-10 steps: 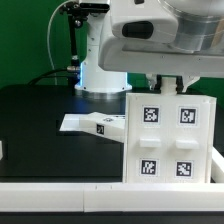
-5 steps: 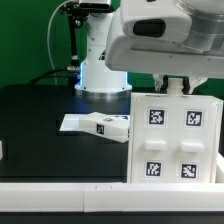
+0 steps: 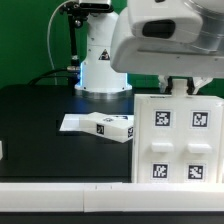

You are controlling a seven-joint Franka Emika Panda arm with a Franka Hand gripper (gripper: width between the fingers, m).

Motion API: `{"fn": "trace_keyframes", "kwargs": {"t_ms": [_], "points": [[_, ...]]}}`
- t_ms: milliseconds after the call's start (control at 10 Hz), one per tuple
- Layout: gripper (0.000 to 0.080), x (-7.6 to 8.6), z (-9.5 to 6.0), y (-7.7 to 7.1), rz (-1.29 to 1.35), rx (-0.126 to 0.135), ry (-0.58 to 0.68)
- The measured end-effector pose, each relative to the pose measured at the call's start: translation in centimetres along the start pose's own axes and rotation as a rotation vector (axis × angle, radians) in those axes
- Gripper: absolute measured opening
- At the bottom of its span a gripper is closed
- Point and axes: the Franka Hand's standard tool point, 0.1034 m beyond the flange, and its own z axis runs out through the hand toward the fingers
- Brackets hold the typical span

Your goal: Assemble cabinet

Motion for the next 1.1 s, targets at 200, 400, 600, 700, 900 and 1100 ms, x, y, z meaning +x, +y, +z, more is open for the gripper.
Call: {"fn": "trace_keyframes", "kwargs": {"t_ms": [200,400,600,700,900,1100], "points": [[0.0220,0.3,-0.1,0.3,-0.014,0.005,0.012],[0.0220,0.4,-0.1,0.4,-0.010,0.004,0.015],[0.0312,0.2,-0.2,0.6,-0.005,0.006,0.009],[0.0451,-0.4,-1.1,0.8,0.004,0.010,0.011],[0.0586,-1.8,-2.5,0.7,0.027,0.012,0.028],[0.0782,-4.0,-2.3,1.1,-0.026,0.035,0.076]]}}
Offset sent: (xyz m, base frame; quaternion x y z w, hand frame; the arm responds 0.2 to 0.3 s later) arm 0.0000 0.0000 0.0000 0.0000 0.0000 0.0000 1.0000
